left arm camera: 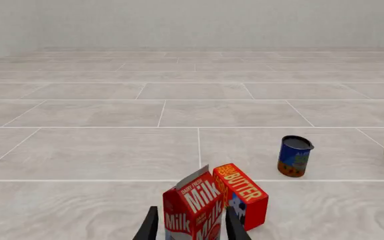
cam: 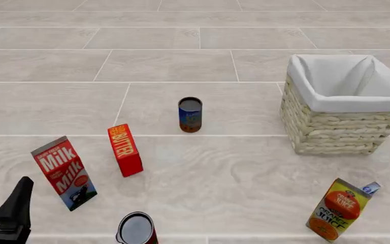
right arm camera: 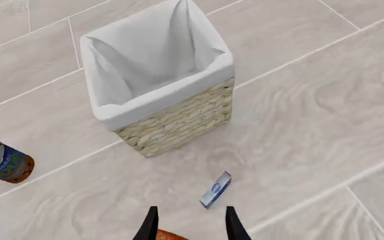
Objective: Pick the cream cheese and place it in the basket.
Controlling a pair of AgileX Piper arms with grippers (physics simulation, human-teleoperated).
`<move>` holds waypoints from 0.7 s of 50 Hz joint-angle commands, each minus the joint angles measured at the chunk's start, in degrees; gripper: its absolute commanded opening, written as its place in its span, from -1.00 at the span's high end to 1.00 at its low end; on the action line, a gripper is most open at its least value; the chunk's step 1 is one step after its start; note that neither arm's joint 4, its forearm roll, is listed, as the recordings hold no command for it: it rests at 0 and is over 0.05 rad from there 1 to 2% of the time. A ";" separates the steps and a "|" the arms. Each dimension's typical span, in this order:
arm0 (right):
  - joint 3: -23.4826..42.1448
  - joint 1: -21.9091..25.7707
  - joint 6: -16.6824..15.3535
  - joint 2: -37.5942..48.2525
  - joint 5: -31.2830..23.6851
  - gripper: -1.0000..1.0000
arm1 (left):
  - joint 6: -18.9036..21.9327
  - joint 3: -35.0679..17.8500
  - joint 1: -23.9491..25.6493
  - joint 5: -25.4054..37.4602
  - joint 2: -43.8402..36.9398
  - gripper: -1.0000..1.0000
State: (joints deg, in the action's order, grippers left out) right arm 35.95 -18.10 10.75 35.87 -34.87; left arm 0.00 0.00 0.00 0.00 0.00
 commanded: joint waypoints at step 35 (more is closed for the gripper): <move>-10.00 -11.33 -3.42 27.29 21.64 -1.00 | 0.00 0.00 0.00 0.00 0.00 -1.00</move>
State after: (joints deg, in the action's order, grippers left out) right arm 26.39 -27.57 8.40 57.35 -17.99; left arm 0.00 0.00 0.00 0.00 0.00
